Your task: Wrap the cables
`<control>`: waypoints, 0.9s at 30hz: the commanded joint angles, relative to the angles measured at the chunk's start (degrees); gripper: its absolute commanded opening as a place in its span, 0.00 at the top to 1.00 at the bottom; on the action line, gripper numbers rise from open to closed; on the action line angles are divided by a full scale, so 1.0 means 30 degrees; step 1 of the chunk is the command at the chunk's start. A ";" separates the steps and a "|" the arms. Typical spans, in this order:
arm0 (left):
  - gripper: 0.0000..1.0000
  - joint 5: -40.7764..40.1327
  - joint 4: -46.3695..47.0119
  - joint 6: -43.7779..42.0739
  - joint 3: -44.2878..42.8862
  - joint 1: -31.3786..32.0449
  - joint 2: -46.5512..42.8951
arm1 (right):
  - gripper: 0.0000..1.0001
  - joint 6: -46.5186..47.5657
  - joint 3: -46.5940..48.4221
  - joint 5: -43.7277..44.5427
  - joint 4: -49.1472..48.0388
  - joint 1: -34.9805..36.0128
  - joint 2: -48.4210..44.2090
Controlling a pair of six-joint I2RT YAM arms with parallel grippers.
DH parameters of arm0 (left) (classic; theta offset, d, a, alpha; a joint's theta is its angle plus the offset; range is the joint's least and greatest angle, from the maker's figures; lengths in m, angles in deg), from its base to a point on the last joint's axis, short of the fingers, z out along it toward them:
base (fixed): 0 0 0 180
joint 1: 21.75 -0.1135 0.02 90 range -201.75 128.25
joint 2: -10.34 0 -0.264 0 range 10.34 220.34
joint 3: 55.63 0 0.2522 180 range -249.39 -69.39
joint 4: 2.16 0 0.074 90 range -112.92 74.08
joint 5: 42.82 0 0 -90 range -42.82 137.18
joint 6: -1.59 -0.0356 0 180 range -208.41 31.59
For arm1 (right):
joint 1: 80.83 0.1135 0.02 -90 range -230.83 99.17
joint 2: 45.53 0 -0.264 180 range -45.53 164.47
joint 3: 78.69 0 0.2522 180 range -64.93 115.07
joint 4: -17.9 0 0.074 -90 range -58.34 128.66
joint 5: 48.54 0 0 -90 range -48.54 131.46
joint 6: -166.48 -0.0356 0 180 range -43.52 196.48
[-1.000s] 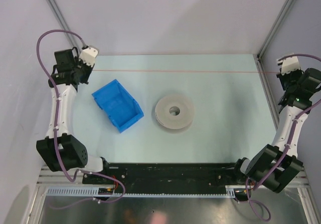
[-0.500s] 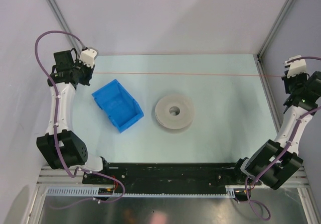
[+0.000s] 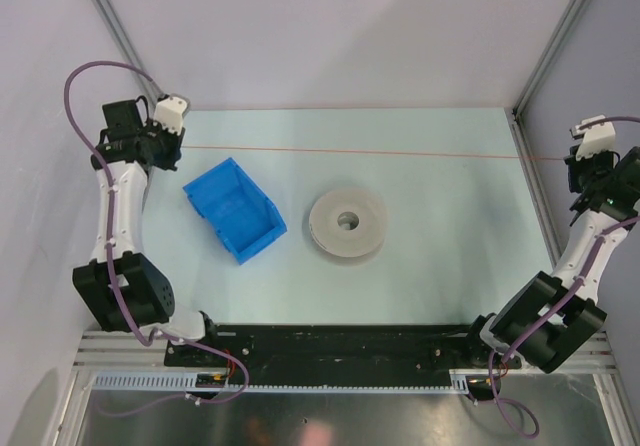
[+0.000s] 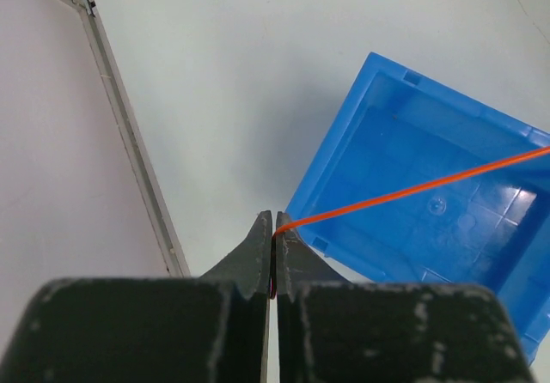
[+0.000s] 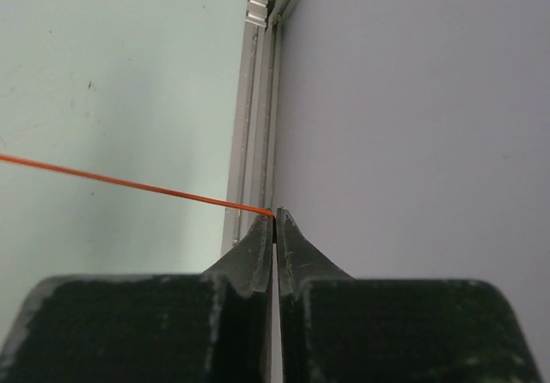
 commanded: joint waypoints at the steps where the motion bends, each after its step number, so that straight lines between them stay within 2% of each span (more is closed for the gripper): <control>1: 1.00 -0.3941 0.1242 0.0284 -0.1624 -0.2029 0.0228 | 1.00 0.0714 0.1152 0.3910 -0.1132 -0.1800 0.0180; 3: 1.00 -0.3494 0.1072 0.0416 -0.1858 -0.1519 -0.0015 | 1.00 0.1230 0.1172 0.3288 0.0248 -0.1392 -0.0076; 5: 1.00 -0.3280 0.1036 0.0472 -0.1953 -0.0066 -0.0537 | 1.00 0.1667 0.1235 0.2679 0.1794 -0.0785 -0.0235; 9: 1.00 -0.3334 0.1067 0.1093 -0.2840 0.4279 -0.1233 | 1.00 0.2242 0.1343 0.2509 0.5220 0.1264 -0.0096; 13: 1.00 -0.4350 0.1269 0.1509 -0.5210 0.9240 -0.0030 | 1.00 0.1259 0.1425 0.3098 0.7356 0.2641 0.1478; 14: 1.00 -0.4804 0.1362 0.1420 -0.5892 1.0420 0.0523 | 0.95 0.1008 0.1448 0.2841 0.7894 0.2641 0.1948; 15: 1.00 -0.5310 0.1467 0.1184 -0.6658 1.1669 0.1209 | 0.83 0.0927 0.1504 0.2595 0.8530 0.2641 0.2431; 17: 1.00 -0.5887 0.1626 0.0385 -0.8200 1.3881 0.2537 | 0.45 0.1129 0.1692 0.1861 1.0185 0.2531 0.3182; 18: 1.00 -0.6306 0.1672 -0.0314 -0.8896 1.4894 0.3183 | 0.30 0.1295 0.1757 0.1402 1.0935 0.2381 0.3342; 19: 1.00 -0.6734 0.1768 -0.1060 -0.9537 1.5796 0.3770 | 0.20 0.1436 0.1834 0.0864 1.1588 0.2203 0.3333; 22: 1.00 -0.7183 0.1933 -0.3133 -1.1329 1.7951 0.5331 | 0.04 0.1769 0.2260 -0.1407 1.3379 0.1517 0.2444; 27: 1.00 -0.6131 0.2318 -0.6843 -1.1784 2.0425 0.5881 | 0.01 0.0700 0.2768 -0.5504 1.4455 0.1401 -0.0458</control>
